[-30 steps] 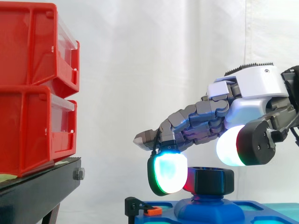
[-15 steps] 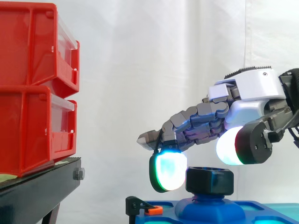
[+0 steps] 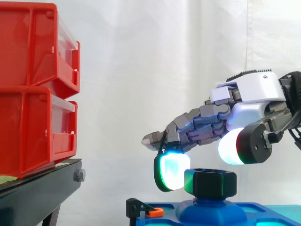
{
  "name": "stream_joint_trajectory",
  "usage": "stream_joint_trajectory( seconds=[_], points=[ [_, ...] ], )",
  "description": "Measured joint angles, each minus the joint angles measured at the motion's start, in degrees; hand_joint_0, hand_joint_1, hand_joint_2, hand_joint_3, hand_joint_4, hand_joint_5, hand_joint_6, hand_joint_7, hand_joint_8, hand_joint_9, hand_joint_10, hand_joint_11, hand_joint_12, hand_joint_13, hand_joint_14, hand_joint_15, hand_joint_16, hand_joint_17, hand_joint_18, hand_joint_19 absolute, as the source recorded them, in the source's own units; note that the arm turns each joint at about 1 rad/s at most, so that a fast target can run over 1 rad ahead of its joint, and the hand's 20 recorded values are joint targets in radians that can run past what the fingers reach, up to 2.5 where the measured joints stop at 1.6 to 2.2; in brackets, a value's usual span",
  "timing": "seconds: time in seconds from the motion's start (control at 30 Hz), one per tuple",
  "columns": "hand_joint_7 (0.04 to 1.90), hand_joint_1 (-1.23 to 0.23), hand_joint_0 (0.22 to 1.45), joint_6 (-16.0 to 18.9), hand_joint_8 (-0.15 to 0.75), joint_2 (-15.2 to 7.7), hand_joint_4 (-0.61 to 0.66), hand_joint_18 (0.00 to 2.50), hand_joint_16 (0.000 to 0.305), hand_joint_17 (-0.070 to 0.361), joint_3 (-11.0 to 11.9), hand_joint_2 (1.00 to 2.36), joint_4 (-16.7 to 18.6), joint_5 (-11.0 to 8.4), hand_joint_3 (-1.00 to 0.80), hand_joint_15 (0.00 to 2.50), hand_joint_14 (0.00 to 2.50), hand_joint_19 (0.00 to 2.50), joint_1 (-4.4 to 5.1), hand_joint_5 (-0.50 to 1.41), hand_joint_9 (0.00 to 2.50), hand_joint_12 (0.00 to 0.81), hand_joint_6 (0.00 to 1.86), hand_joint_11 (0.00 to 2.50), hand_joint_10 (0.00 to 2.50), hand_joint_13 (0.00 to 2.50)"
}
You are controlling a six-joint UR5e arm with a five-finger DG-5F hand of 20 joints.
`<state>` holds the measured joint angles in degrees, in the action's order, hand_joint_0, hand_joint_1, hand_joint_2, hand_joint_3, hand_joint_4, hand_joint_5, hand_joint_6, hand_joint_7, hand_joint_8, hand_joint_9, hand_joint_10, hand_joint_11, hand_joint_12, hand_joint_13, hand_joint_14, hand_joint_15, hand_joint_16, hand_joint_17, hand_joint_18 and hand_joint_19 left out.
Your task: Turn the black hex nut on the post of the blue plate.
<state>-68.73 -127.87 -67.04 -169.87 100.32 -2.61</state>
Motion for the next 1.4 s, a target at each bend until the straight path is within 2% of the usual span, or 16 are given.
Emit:
stream_joint_trajectory(
  seconds=[0.2, 0.37, 0.57, 0.7, 0.9, 1.03, 1.2, 1.4],
  points=[
    [1.19, -0.45, 0.42, 0.01, 0.275, 0.00, 0.35, 0.00, 0.059, 0.133, 0.09, 1.00, 0.41, 0.05, -0.50, 0.00, 0.00, 0.24, -0.19, -0.21, 0.00, 0.410, 0.50, 0.00, 0.00, 0.00],
    [1.19, -0.45, 0.41, 0.12, 0.279, 0.03, 0.36, 0.00, 0.060, 0.134, 0.23, 1.00, 0.10, 0.65, -0.50, 0.00, 0.00, 0.23, -0.76, -0.21, 0.00, 0.414, 0.50, 0.00, 0.00, 0.00],
    [1.17, -0.45, 0.41, 0.15, 0.281, 0.06, 0.35, 0.00, 0.060, 0.135, 1.89, 1.00, -2.59, 2.04, -0.50, 0.00, 0.00, 0.23, -1.78, -0.21, 0.00, 0.414, 0.50, 0.00, 0.00, 0.00],
    [1.03, -0.53, 0.40, 0.08, 0.276, 0.07, 0.32, 0.00, 0.061, 0.137, 3.08, 1.00, -4.33, 2.27, -0.50, 0.00, 0.00, 0.23, -2.06, -0.24, 0.00, 0.416, 0.50, 0.00, 0.00, 0.00],
    [0.83, -0.74, 0.39, -0.28, 0.250, 0.07, 0.22, 0.00, 0.060, 0.136, 5.16, 1.00, -5.50, 2.43, -0.50, 0.00, 0.00, 0.19, -1.63, -0.29, 0.00, 0.411, 0.50, 0.00, 0.00, 0.00],
    [0.78, -0.77, 0.39, -0.41, 0.229, 0.05, 0.15, 0.00, 0.059, 0.133, 5.44, 1.00, -5.23, 2.44, -0.50, 0.00, 0.00, 0.22, -1.24, -0.30, 0.00, 0.403, 0.50, 0.00, 0.00, 0.00],
    [0.76, -0.77, 0.38, -0.93, 0.226, 0.01, 0.13, 0.00, 0.061, 0.137, 5.27, 1.00, -5.05, 2.26, -0.50, 0.00, 0.00, 0.22, -0.46, -0.30, 0.00, 0.413, 0.50, 0.00, 0.00, 0.00],
    [0.76, -0.74, 0.33, -1.16, 0.242, -0.01, 0.14, 0.00, 0.065, 0.147, 3.82, 1.00, -4.68, 2.18, -0.50, 0.00, 0.00, 0.22, 0.64, -0.30, 0.00, 0.433, 0.50, 0.00, 0.00, 0.00]
  ],
)
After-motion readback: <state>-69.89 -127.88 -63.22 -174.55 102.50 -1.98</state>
